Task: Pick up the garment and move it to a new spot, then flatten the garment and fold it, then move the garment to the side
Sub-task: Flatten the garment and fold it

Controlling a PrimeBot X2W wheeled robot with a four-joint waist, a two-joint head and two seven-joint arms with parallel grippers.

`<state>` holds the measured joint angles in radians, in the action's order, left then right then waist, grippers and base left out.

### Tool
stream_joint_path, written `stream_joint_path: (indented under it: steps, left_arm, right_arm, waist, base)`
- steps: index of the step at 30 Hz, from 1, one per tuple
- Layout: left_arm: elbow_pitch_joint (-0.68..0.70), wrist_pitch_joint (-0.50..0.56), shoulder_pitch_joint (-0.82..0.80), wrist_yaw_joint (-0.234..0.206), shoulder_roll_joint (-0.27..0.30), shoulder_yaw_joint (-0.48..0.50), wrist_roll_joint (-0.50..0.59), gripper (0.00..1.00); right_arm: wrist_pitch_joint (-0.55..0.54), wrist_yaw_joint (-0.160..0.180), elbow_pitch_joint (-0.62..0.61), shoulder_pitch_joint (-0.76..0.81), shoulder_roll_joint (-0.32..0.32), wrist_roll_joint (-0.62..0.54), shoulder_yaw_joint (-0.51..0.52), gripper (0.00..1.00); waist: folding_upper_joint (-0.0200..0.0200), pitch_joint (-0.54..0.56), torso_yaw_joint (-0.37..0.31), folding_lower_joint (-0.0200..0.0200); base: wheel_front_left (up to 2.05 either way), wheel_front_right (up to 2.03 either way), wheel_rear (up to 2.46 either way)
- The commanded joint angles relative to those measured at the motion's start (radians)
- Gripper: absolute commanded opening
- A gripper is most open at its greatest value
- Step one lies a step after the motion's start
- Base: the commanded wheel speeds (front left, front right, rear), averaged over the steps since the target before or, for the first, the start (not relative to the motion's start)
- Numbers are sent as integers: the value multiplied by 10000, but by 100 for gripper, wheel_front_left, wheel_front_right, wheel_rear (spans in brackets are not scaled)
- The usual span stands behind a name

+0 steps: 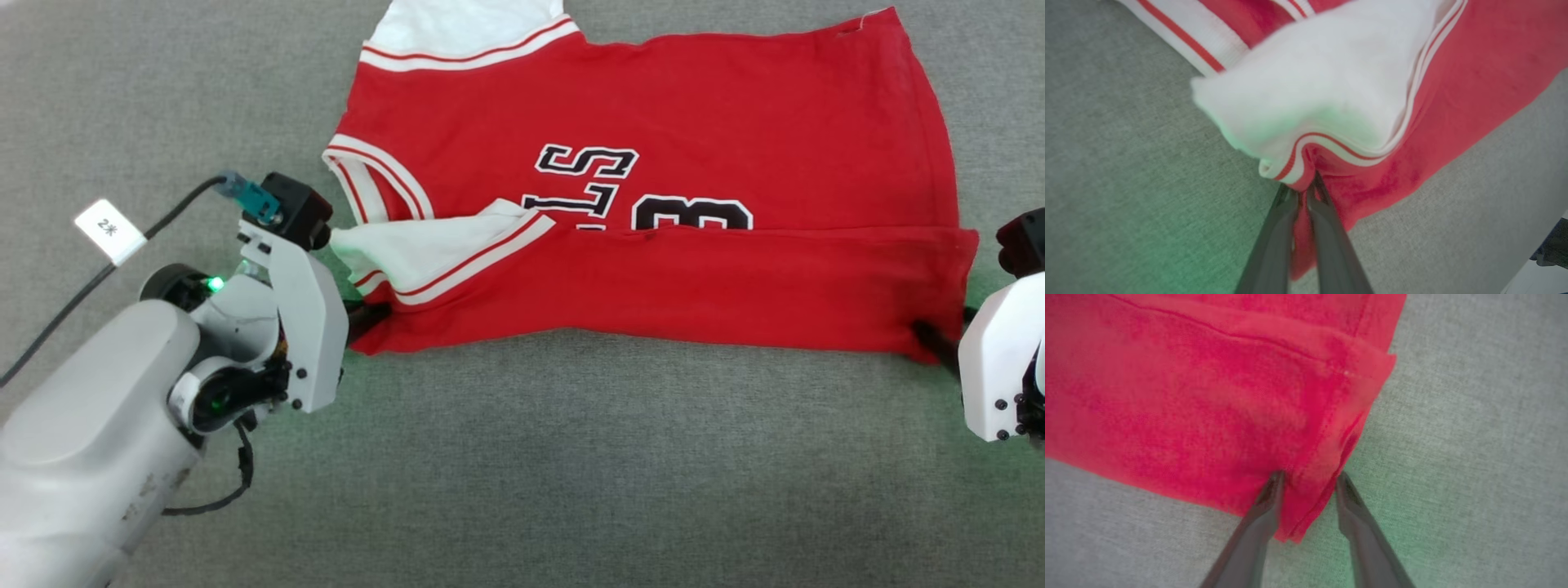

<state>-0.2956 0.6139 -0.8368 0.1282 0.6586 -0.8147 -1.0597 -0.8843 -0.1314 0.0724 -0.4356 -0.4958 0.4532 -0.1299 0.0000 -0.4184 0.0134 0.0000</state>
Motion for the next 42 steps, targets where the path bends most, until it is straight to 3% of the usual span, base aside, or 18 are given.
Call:
stream_joint_path:
  steps: [1,4,15,28,30,31,32,33,34,39,42]
  left_arm:
    - [-120,-96,78,34,-232,-265,-90,0]
    - [-152,-192,79,35,-169,-358,-213,0]
    - [1239,-917,1205,-6,1130,-485,-564,0]
    - [3988,-1754,3046,-1139,2208,-364,-650,0]
    - [4101,-1876,3159,-1250,2228,-324,-663,2]
    - [4143,-1979,3188,-1307,2231,-270,-656,21]
    - [4191,-2104,3223,-1371,2225,-201,-664,42]
    - [4245,-2266,3284,-1424,2207,-114,-726,60]
    - [4299,-2473,3350,-1509,2204,0,-766,99]
    - [4596,-4044,3954,-2173,2322,834,-818,100]
    - [4699,-5320,4321,-2566,2214,1435,-751,100]
  right_arm:
    - [-159,18,272,254,82,-21,-149,0]
    - [-118,18,185,316,66,-36,-57,0]
    - [-195,18,-301,1091,-252,327,283,0]
    - [-280,18,-1359,2504,-326,675,1091,0]
    - [-75,18,-1486,2599,-276,607,1168,42]
    - [62,18,-1532,2614,-230,566,1241,91]
    - [203,18,-1603,2621,-171,558,1332,100]
    - [350,16,-1691,2631,-99,564,1449,100]
    - [488,16,-1807,2636,-36,589,1556,100]
    - [1559,16,-2546,2643,451,445,2305,100]
    - [2818,16,-2902,2408,955,61,2852,100]
  waist:
    - [0,22,25,0]
    - [0,98,7,0]
    - [0,667,38,0]
    - [0,947,211,0]
    - [0,977,232,0]
    - [0,1005,237,0]
    - [0,1033,240,0]
    - [0,1061,246,0]
    - [0,1085,248,0]
    - [0,1182,207,0]
    - [0,1219,204,0]
  base:
    - [0,0,0]
    - [0,0,0]
    - [0,0,0]
    - [0,0,0]
    - [0,0,0]
    - [0,0,0]
    - [0,0,0]
    - [0,0,0]
    - [0,0,0]
    - [0,0,0]
    - [0,0,0]
